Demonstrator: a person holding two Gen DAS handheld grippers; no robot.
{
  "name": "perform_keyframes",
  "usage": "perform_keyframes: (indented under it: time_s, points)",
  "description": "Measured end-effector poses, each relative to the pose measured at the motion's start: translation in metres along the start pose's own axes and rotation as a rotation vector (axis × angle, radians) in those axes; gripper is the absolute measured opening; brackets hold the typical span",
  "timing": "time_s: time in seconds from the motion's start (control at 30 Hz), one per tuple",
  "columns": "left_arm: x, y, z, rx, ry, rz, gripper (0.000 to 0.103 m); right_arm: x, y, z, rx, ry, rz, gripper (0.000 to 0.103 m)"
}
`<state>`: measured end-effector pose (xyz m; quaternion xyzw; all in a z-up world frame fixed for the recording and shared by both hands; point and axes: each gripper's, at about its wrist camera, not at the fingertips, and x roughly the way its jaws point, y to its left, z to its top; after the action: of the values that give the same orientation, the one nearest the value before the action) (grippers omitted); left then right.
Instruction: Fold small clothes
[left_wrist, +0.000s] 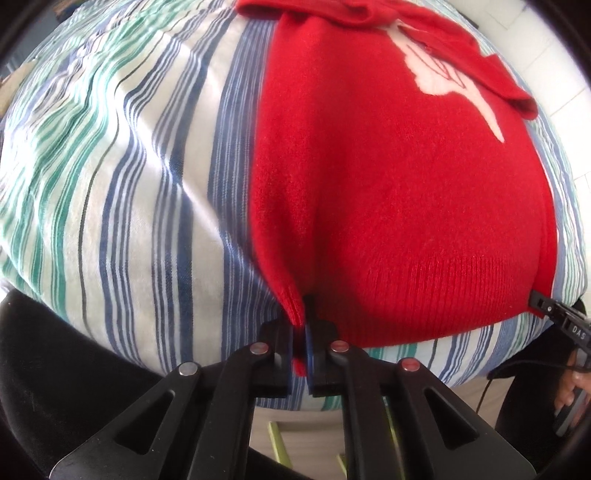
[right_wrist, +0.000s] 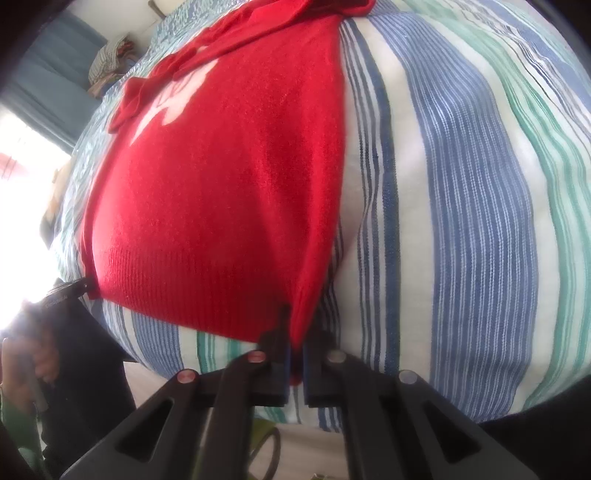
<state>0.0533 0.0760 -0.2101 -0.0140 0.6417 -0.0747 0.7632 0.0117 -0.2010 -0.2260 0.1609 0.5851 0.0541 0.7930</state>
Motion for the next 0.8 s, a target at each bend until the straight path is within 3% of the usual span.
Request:
perform_keyframes:
  time_s: [0.07,0.13,0.27,0.37,0.47,0.5,0.6,0.67,0.73,0.8]
  points:
    - [-0.010,0.004,-0.003,-0.015,0.015,0.001,0.018,-0.006,-0.002,-0.001,0.005,0.007,0.003,0.005]
    - [-0.022,0.006,-0.009,-0.012,0.023,0.044,0.045,-0.013,-0.004,-0.002,0.016,0.025,0.000,0.022]
    - [-0.050,0.009,-0.024,0.018,-0.008,0.121,0.049,-0.032,-0.008,-0.009,0.005,0.051,-0.070,0.026]
    - [-0.082,0.011,-0.026,0.012,-0.091,0.156,0.049,-0.057,-0.002,-0.005,-0.053,0.003,-0.154,0.026]
    - [-0.110,0.002,-0.016,0.010,-0.210,0.126,0.058,-0.082,0.019,0.011,-0.129,-0.082,-0.167,0.026]
    - [-0.115,-0.001,-0.010,0.015,-0.248,0.100,0.066,-0.087,0.030,0.019,-0.160,-0.109,-0.158,0.026]
    - [-0.106,-0.027,0.005,0.060,-0.310,0.035,0.072,-0.084,0.058,0.038,-0.262,-0.170,-0.127,0.032]
    - [-0.085,-0.049,0.008,0.095,-0.340,-0.008,0.076,-0.064,0.065,0.046,-0.298,-0.166,-0.115,0.033]
    - [-0.053,-0.053,0.010,0.114,-0.303,-0.012,0.079,-0.030,0.064,0.045,-0.322,-0.116,-0.137,0.033]
    - [-0.023,-0.056,0.002,0.134,-0.219,0.022,0.078,0.004,0.055,0.036,-0.321,-0.011,-0.182,0.034]
